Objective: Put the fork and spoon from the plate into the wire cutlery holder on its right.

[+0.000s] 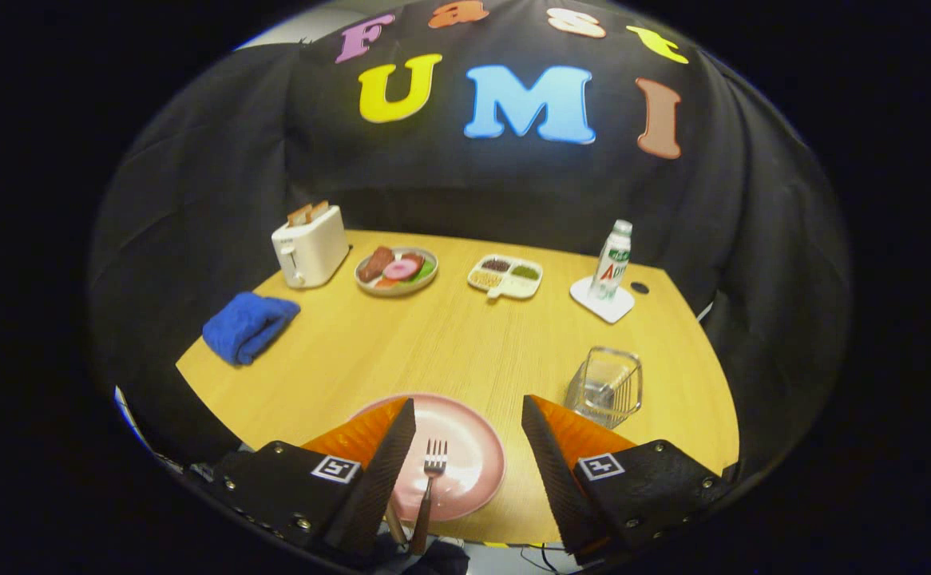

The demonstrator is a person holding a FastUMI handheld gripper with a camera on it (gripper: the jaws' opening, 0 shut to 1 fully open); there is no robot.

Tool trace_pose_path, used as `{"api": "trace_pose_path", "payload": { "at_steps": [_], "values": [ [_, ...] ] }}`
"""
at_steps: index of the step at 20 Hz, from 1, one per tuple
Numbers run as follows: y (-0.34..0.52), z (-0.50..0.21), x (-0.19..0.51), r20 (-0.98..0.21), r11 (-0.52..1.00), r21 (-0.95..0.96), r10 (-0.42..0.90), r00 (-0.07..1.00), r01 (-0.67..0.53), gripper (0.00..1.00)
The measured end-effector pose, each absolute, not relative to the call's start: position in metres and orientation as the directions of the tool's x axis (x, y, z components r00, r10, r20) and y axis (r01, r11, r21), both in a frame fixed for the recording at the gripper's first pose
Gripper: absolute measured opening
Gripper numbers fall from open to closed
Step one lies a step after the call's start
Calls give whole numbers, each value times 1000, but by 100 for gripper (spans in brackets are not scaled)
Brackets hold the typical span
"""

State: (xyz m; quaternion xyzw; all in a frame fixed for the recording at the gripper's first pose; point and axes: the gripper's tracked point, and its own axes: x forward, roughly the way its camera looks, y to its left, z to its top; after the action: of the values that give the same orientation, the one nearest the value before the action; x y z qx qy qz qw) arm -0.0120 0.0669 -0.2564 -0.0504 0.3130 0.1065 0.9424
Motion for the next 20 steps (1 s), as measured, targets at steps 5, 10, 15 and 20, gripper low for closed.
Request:
{"api": "trace_pose_path", "payload": {
  "at_steps": [5, 10, 15, 20],
  "values": [
    [80, -340, -36, -783, 960, 8, 179, 595, -279, 76],
    [87, -372, -48, -849, 954, 23, 177, 498, -299, 52],
    [91, -388, -48, -879, 959, 29, 158, 449, -281, 52],
    [98, -385, -46, -881, 965, 105, 203, 427, -242, 5]
  ]
}}
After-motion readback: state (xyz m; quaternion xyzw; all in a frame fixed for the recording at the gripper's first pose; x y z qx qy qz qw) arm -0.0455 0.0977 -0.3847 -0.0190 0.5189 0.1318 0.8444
